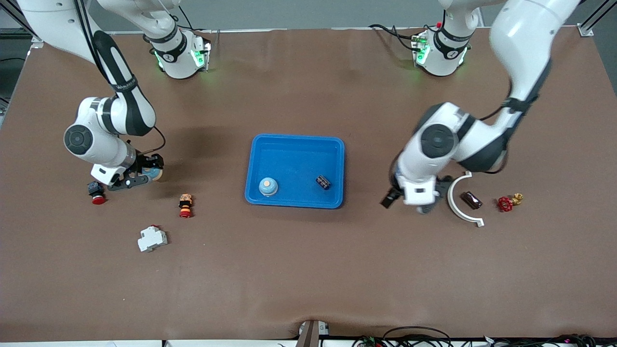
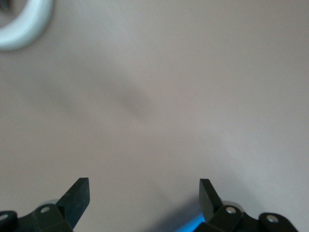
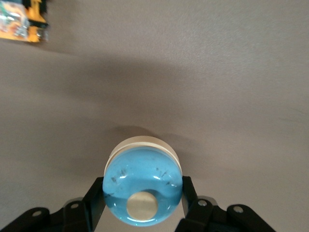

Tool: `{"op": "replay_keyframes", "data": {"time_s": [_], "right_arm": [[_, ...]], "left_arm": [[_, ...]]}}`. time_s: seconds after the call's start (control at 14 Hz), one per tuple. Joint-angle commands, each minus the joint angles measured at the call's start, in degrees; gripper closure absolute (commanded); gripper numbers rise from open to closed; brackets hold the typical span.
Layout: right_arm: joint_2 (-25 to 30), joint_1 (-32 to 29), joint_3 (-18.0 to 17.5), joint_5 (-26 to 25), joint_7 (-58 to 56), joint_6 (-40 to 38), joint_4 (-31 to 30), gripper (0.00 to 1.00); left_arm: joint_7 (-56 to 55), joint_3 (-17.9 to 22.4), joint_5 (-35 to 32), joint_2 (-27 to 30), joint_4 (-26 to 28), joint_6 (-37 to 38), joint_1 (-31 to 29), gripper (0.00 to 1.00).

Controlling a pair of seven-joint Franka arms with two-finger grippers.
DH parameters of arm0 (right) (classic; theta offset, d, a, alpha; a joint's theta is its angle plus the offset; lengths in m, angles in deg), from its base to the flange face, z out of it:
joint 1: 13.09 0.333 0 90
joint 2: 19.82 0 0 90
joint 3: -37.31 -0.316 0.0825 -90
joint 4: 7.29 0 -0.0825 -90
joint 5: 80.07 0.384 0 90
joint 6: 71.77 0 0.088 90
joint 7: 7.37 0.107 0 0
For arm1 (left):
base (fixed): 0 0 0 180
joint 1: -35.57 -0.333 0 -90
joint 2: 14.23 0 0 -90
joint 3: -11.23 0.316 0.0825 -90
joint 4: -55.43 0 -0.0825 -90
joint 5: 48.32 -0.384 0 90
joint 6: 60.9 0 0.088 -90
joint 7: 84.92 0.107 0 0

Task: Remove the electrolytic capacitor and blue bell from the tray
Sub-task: 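Lower the bell near the red button while the left gripper reaches the tray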

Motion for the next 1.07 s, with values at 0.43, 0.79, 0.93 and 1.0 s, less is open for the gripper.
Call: {"op": "replay_keyframes", "data": {"time_s": [0.43, 0.79, 0.93, 1.0], "right_arm": [[-3.49, -0.53, -0.6, -0.55, -0.78, 2.34, 1.04, 0.05], [3.07, -0.09, -1.13, 0.41, 0.36, -9.23, 1.12, 0.0], [6.51, 2.18, -1.66, 5.48, 3.33, -15.12, 3.04, 0.0], [7.13, 4.55, -1.57, 7.6, 6.66, -18.37, 5.15, 0.0]], "left_arm": [[-12.94, 13.67, -4.05, -15.8, -18.13, -1.91, 26.43, 0.14], [-13.64, 14.02, -4.31, -18.53, -17.79, -2.08, 29.86, 0.32], [-13.73, 14.02, -4.23, -18.8, -17.7, -1.91, 30.22, 0.66], [-13.65, 14.02, -4.23, -18.62, -17.7, -1.56, 30.22, 0.9]]}}
